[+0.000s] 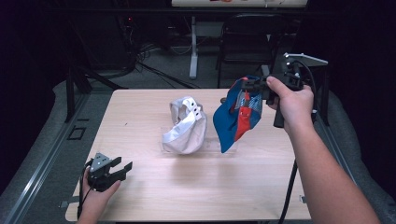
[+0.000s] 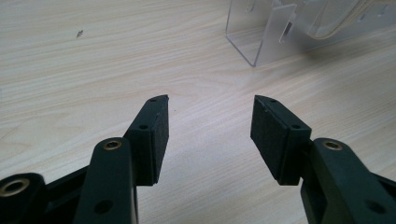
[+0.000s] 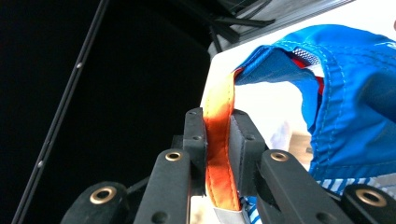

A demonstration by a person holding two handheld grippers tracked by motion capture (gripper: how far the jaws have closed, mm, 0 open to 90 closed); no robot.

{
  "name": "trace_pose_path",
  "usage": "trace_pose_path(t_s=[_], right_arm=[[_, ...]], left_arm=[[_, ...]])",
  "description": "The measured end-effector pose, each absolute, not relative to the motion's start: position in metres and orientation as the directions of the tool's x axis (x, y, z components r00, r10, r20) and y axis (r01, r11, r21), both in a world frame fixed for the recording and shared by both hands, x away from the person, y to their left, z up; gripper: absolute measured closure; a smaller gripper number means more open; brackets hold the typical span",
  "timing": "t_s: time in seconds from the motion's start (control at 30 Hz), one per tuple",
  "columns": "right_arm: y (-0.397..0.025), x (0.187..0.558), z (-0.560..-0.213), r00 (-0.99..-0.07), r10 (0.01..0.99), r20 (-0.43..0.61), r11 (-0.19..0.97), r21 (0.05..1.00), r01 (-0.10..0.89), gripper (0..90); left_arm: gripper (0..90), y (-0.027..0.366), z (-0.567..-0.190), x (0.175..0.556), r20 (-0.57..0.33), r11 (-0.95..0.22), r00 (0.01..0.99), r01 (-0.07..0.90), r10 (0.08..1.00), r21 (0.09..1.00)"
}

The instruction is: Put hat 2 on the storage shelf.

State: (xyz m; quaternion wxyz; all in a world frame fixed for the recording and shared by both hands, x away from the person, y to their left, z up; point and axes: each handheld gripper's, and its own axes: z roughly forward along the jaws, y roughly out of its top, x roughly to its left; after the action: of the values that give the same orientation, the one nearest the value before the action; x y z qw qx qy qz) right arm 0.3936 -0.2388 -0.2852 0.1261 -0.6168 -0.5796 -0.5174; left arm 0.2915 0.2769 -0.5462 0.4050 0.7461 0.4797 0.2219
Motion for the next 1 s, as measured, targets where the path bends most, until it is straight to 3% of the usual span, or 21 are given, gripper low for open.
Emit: trace_pose_path(t_s=[0.4,1.0], right_arm=[[-0.233,0.416,-0.3,-0.123,0.63,0.766,-0.364,0.432,0.825,78.6],[-0.223,0.426,-0.317,-0.103,0.637,0.764,-0.372,0.421,0.827,78.5]], left_arm=[[47.4,0.277,-0.545,0.292,-0.055,-0.219,0.446,0.539,0.893,0.813],[47.4,0.276,-0.546,0.292,-0.057,-0.217,0.447,0.539,0.893,0.814]])
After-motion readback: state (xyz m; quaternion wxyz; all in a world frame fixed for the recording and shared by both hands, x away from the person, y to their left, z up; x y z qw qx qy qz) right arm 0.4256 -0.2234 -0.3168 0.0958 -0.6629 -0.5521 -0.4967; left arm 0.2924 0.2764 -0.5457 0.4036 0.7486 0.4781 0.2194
